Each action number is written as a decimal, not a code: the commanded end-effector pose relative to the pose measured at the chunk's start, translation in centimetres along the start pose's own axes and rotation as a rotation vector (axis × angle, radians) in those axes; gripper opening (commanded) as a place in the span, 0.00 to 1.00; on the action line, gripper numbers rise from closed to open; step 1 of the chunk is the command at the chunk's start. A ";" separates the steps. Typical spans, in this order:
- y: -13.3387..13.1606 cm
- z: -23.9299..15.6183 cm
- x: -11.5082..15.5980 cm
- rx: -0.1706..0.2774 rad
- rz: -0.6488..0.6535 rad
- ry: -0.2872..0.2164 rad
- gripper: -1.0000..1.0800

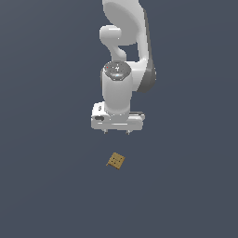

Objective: Pick up the object and move it to a goal position.

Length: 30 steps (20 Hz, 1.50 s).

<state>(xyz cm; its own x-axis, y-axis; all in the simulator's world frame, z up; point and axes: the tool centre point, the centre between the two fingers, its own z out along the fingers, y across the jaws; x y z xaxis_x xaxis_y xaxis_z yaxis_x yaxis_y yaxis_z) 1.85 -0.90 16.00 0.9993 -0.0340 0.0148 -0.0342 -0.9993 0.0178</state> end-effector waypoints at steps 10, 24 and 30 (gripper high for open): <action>0.2 5.1 4.7 0.009 0.253 -0.010 0.96; 0.3 9.9 7.7 0.014 0.453 -0.018 0.96; 0.3 10.1 7.7 0.014 0.455 -0.019 0.96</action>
<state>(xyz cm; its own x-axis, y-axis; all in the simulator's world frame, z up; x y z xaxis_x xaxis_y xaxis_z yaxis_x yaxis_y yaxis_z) 9.68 -1.65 6.08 0.8828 -0.4698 -0.0006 -0.4698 -0.8828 0.0005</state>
